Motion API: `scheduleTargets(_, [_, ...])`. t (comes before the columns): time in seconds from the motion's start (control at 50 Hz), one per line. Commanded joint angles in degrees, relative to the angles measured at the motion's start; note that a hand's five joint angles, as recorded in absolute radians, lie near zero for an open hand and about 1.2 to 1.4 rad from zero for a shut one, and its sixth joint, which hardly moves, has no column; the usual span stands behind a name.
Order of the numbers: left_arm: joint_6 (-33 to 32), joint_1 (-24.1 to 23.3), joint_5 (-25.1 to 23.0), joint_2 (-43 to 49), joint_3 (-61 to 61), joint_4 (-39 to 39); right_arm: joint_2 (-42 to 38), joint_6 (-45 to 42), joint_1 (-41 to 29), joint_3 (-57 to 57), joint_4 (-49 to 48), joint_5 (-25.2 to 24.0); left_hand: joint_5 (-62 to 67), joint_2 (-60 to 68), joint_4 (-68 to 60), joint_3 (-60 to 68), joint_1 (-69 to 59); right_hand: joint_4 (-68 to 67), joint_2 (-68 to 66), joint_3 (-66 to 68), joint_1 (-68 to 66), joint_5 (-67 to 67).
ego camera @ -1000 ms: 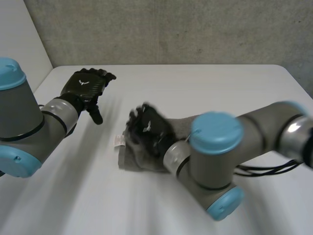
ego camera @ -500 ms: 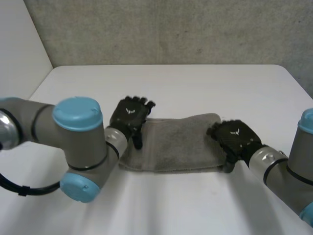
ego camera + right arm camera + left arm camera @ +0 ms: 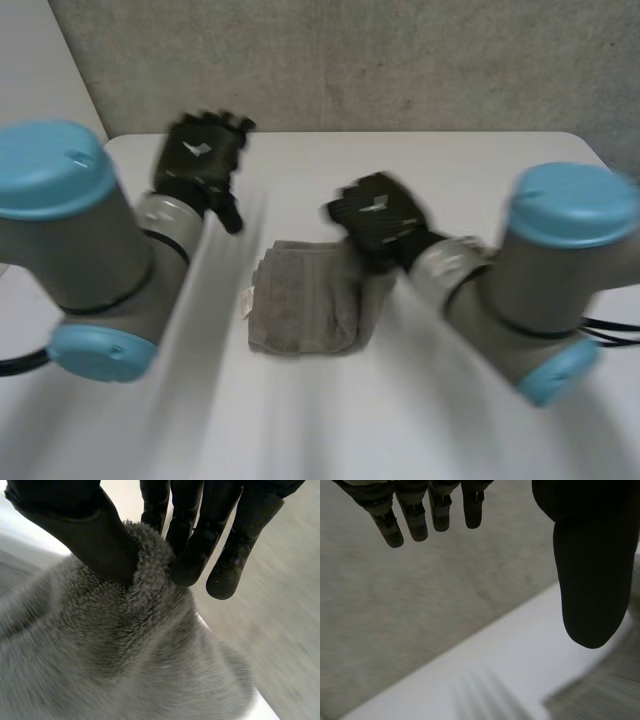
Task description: Fold the towel.
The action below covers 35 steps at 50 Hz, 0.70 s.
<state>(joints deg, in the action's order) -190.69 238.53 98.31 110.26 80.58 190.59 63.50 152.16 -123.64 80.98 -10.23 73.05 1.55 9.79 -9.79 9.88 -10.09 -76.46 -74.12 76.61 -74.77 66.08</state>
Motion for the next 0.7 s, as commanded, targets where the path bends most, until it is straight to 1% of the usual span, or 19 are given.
scheduleTargets(0.02, [0.32, 5.36, 2.07, -6.54, 3.08, 0.48, -15.48, -10.98, -12.23, -13.02, 4.32, -0.98, -1.17, 0.59, -0.59, 0.50, -0.29, -3.54, -5.88, 3.39, -5.23, 3.92])
scheduleTargets(0.04, [0.32, 5.37, 2.07, -6.55, 3.09, 0.48, -18.56, -13.88, -13.64, -14.61, 5.82, -1.07, -1.17, 0.59, -0.59, 0.50, -0.29, -3.54, -5.88, 3.39, -5.23, 3.92])
scheduleTargets(0.12, [0.67, 5.72, 1.89, -6.72, 4.49, 0.48, -21.84, -17.95, -15.14, -15.50, 7.41, 0.16, -1.17, 0.59, -0.59, 0.50, -0.29, -3.54, -5.88, 3.39, -5.23, 3.92])
scheduleTargets(0.14, [0.67, 5.72, 1.89, -6.72, 4.50, 0.48, -21.41, -17.69, -14.97, -14.81, 7.07, 0.51, -1.17, 0.59, -0.59, 0.50, -0.29, 6.06, 3.72, -6.21, 4.37, -5.68])
scheduleTargets(0.16, [1.11, 5.46, 1.89, -6.55, 4.84, 0.48, -20.01, -16.30, -14.53, -13.84, 5.84, 1.47, -1.17, 0.59, -0.59, 0.50, -0.29, 26.47, 24.13, -26.62, 24.78, -26.09])
scheduleTargets(0.18, [1.72, 5.28, 1.80, -6.11, 4.93, 0.57, -20.00, -16.28, -14.53, -13.83, 5.83, 1.48, -1.17, 0.59, -0.59, 0.50, -0.29, 26.68, 24.34, -26.83, 24.99, -26.29])
scheduleTargets(0.2, [1.73, 5.28, 1.80, -6.11, 4.94, 0.57, -16.60, -13.59, -14.01, -12.27, 3.66, 2.35, -1.17, 0.59, -0.59, 0.50, -0.29, 50.49, 48.15, -50.64, 48.80, -50.11])
scheduleTargets(0.22, [2.33, 5.10, 1.71, -6.02, 4.94, 0.57, -16.57, -13.56, -14.00, -12.25, 3.64, 2.36, -1.17, 0.59, -0.59, 0.50, -0.29, 50.73, 48.39, -50.88, 49.04, -50.35])
scheduleTargets(0.24, [2.95, 5.01, 1.71, -5.76, 4.76, 0.57, -11.87, -9.99, -13.31, -9.99, 0.94, 2.71, -1.17, 0.59, -0.59, 0.50, -0.29, 66.46, 64.12, -66.61, 64.77, -66.08])
scheduleTargets(0.26, [2.96, 5.01, 1.71, -5.76, 4.76, 0.57, -6.95, -5.78, -11.99, -7.18, -1.70, 2.71, -1.17, 0.59, -0.59, 0.50, -0.29, 66.46, 64.12, -66.61, 64.77, -66.08])
scheduleTargets(0.28, [3.65, 4.93, 1.71, -5.24, 4.41, 0.74, -6.90, -5.74, -11.98, -7.16, -1.73, 2.71, -1.17, 0.59, -0.59, 0.50, -0.29, 66.46, 64.12, -66.61, 64.77, -66.08])
scheduleTargets(0.32, [4.44, 4.84, 1.54, -4.27, 4.06, 1.18, -0.51, 2.66, -8.92, -2.34, -5.58, 2.71, -1.17, 0.59, -0.59, 0.50, -0.29, 66.46, 64.12, -66.61, 64.77, -66.08])
scheduleTargets(0.34, [5.32, 4.49, 1.28, -3.22, 3.71, 1.88, -0.48, 2.70, -8.90, -2.32, -5.59, 2.71, -1.17, 0.59, -0.59, 0.50, -0.29, 66.46, 64.12, -66.61, 64.77, -66.08])
scheduleTargets(0.42, [7.00, 2.90, 0.57, -1.80, 2.91, 3.38, 5.22, 13.57, -5.57, 1.54, -6.65, 3.06, -1.17, 0.59, -0.59, 0.50, -0.29, 66.46, 64.12, -66.61, 64.77, -66.08])
scheduleTargets(0.46, [7.88, 2.29, 0.40, -1.19, 2.74, 4.00, 6.01, 15.95, -4.08, 2.24, -6.13, 3.24, -1.17, 0.59, -0.59, 0.50, -0.29, 66.46, 64.12, -66.61, 64.77, -66.08])
scheduleTargets(0.54, [10.16, 1.06, -0.74, 2.14, 1.69, 4.96, 5.84, 18.17, -1.08, 2.34, -2.25, 3.50, -1.17, 0.59, -0.59, 0.50, -0.29, 66.46, 64.12, -66.61, 64.77, -66.08])
scheduleTargets(0.6, [11.39, -0.17, -3.11, 5.39, 0.37, 4.53, 2.51, 18.96, 0.68, 0.58, 2.93, 3.68, -1.17, 0.59, -0.59, 0.50, -0.29, 66.46, 64.12, -66.61, 64.77, -66.08])
scheduleTargets(0.64, [11.92, -0.69, -4.60, 7.14, 0.02, 4.44, -3.71, 19.49, 0.85, -2.48, 6.17, 3.85, -1.17, 0.59, -0.59, 0.50, -0.29, 66.46, 64.12, -66.61, 64.77, -66.08])
scheduleTargets(0.7, [12.45, -1.23, -6.72, 10.50, 0.01, 4.26, -8.63, 20.27, 0.85, -5.21, 7.76, 4.12, -1.00, 0.76, -0.76, 0.67, -0.46, 66.46, 64.12, -66.61, 64.77, -66.08])
